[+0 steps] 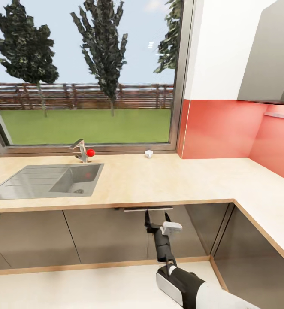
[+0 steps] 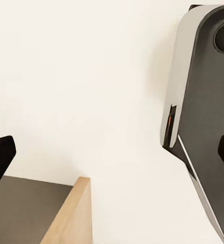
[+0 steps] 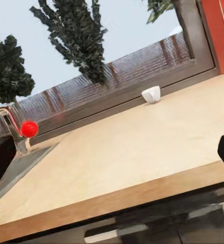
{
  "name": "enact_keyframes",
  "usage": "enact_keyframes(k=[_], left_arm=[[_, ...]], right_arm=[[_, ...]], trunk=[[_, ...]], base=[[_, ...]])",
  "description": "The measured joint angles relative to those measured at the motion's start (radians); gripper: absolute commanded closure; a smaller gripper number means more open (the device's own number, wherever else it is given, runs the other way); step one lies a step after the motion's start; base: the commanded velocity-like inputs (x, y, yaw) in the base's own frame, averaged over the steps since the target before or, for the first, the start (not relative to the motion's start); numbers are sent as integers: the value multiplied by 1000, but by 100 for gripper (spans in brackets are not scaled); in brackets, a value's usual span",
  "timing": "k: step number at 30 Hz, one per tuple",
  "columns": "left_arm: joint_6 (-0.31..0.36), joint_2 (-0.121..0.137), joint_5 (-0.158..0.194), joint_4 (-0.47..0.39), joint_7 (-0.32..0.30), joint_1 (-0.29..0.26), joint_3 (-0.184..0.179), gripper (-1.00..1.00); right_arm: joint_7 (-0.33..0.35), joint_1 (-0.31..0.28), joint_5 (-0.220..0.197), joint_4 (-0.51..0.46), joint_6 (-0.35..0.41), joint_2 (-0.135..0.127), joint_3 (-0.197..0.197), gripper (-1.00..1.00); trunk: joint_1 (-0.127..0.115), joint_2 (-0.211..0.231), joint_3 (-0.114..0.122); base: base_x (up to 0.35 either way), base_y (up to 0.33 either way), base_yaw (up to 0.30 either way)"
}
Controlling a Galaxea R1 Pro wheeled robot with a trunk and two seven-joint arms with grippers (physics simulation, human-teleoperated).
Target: Set up a coffee station on the kitchen countertop: keep the coffee maker on the countertop, move the bottle of coffee from the kitchen shelf to the counter next to the coffee maker, place a paper coffee filter on top of the coffee maker, put the saucer next to the coffee maker with the coffee cup on the saucer, and place the electric kettle next to the coffee maker.
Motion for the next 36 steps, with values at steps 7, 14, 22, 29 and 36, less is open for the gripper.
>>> enact_keyframes(k=[7, 14, 22, 29, 36], left_arm=[[-1, -3, 0, 0, -1, 0, 0, -100], [1, -4, -2, 1, -1, 0, -5, -100], [3, -2, 0, 5, 0, 5, -4, -100], [11, 0, 4, 12, 0, 12, 3, -100], [17, 2, 5, 17, 2, 13, 5, -100]], right_arm=[[0, -78, 2, -75, 5, 0, 0, -100], [-1, -193, 2, -85, 128, 1, 0, -100], [-18, -403, 8, -78, 547, -2, -11, -100], [-184, -548, 10, -57, 782, -8, -104, -100], [-210, -655, 4, -54, 1014, -20, -119, -100]], trunk=[[0, 0, 0], [0, 0, 0], [0, 0, 0], [0, 0, 0], [-1, 0, 0]], base=[[0, 0, 0], [0, 0, 0], [0, 0, 0], [101, 0, 0], [305, 0, 0]])
